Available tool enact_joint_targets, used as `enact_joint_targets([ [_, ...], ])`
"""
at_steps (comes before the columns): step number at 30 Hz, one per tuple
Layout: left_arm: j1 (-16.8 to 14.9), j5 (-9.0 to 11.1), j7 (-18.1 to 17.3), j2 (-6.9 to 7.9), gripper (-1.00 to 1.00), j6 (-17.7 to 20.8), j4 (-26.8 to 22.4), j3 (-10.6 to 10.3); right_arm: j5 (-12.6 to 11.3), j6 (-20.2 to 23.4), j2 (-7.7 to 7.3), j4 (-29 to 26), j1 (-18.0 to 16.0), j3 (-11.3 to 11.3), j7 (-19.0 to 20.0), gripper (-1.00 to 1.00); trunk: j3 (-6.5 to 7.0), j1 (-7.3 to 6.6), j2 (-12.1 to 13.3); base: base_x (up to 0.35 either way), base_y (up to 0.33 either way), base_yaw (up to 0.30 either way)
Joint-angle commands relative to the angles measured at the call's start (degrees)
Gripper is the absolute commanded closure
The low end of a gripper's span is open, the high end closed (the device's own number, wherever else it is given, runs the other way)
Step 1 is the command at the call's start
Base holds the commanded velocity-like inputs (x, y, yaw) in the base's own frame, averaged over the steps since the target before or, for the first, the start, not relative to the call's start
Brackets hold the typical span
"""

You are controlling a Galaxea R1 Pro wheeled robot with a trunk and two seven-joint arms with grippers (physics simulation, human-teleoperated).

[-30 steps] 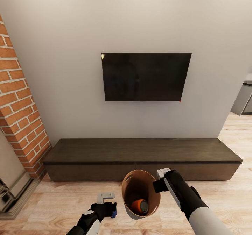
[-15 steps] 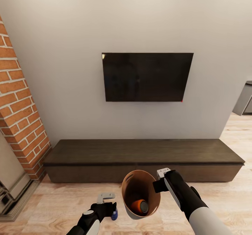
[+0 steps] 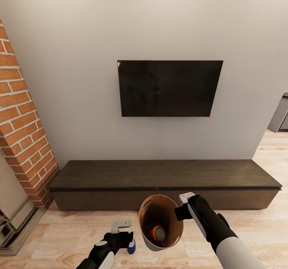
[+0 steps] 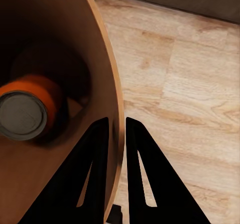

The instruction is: Put the three can of soda from the living room inside the tash can in the kitchen.

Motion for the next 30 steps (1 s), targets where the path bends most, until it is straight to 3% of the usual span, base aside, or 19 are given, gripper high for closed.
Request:
enact_joint_targets([
  [1,0.0,0.0,0.0,0.00,-1.00,0.0,0.0,0.0,-1.1,0.1,0.01,0.0,0.0,0.0,0.3,1.00,0.01,0.00,0.0,0.001,0.001,0.000],
  [30,0.0,-0.1,0.1,0.00,-1.00,-0.1,0.0,-0.5,-1.2,0.0,-0.15,0.0,0.0,-0.1,0.5,1.00,0.01,0.00,0.0,0.083,0.045,0.000],
])
